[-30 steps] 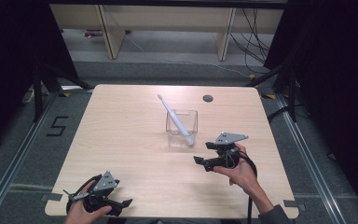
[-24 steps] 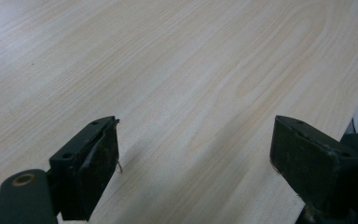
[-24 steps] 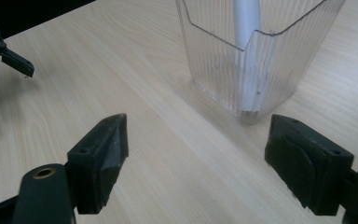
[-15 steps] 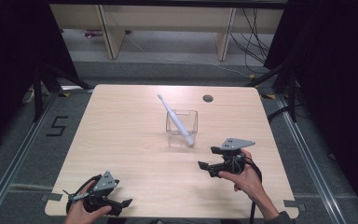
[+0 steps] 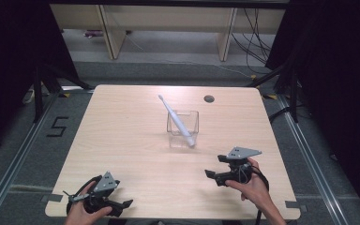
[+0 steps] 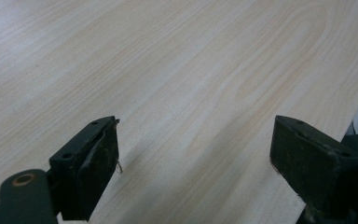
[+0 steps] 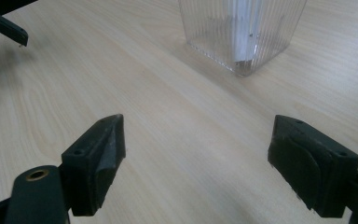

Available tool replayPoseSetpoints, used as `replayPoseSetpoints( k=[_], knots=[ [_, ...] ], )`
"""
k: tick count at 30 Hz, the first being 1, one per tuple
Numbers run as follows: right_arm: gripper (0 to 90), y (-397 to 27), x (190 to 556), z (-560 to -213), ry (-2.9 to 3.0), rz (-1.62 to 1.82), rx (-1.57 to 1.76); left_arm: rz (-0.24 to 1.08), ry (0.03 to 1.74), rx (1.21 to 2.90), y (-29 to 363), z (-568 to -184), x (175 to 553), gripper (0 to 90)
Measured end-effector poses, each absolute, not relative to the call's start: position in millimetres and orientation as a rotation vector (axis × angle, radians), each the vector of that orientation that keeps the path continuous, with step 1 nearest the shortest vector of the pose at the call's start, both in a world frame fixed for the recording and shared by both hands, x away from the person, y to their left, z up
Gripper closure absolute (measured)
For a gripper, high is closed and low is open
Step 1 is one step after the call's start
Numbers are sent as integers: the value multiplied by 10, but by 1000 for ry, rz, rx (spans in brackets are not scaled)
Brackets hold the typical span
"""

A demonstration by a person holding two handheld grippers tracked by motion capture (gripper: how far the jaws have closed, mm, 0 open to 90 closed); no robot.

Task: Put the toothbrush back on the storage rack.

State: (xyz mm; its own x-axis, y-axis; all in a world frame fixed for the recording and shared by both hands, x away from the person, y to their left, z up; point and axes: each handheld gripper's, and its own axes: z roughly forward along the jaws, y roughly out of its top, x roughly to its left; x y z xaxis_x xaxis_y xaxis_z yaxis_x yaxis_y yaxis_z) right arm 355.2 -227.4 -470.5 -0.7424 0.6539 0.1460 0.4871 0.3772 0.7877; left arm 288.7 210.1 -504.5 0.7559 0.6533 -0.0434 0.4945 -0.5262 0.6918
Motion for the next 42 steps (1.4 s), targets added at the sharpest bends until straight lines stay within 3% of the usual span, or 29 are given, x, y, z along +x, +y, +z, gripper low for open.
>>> replayPoseSetpoints(
  k=[42],
  knots=[
    [163,-2545,3246,-4895,2497,1176,1008,297,833,2255,2104,-5033,2892,150]
  ],
)
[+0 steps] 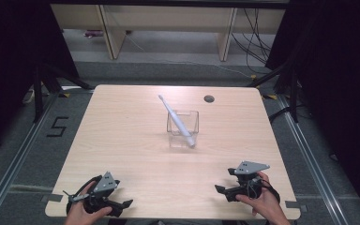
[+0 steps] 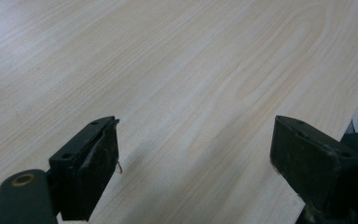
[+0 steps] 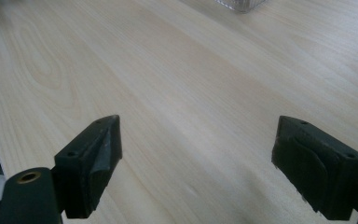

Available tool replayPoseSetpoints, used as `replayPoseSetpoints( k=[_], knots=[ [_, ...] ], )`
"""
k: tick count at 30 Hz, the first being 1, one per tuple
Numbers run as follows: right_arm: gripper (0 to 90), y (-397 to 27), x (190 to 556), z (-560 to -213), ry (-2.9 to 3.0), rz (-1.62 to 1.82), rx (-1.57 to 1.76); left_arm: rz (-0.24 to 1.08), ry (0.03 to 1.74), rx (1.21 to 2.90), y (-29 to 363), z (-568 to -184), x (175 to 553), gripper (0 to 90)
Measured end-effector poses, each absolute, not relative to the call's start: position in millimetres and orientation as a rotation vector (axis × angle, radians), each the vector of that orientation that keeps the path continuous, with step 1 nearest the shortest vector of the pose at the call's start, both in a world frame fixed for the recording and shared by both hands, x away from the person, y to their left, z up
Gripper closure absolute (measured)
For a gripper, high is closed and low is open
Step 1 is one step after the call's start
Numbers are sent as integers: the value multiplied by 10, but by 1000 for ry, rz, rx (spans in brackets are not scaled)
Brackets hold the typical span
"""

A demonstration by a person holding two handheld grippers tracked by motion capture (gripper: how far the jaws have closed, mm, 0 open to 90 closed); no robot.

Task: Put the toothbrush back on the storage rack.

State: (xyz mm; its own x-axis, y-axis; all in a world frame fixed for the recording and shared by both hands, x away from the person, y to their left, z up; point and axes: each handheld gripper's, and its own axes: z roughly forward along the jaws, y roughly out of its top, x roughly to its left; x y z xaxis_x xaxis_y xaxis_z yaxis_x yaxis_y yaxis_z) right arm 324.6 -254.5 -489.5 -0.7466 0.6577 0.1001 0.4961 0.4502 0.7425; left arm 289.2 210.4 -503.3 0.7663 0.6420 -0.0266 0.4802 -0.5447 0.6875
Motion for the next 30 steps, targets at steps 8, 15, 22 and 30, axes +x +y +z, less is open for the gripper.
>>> replayPoseSetpoints(
  k=[8,15,22,30],
  knots=[
    [163,-2576,3242,-4901,2503,1175,1026,300,829,2258,2104,-5033,2896,150],
    [164,-2563,3244,-4910,2514,1171,1012,300,833,2255,2105,-5030,2892,150],
    [166,-2560,3246,-4911,2527,1160,998,300,833,2255,2105,-5030,2892,150],
    [166,-2547,3220,-4907,2519,1161,1058,297,840,2248,2103,-5033,2889,150]
  ],
)
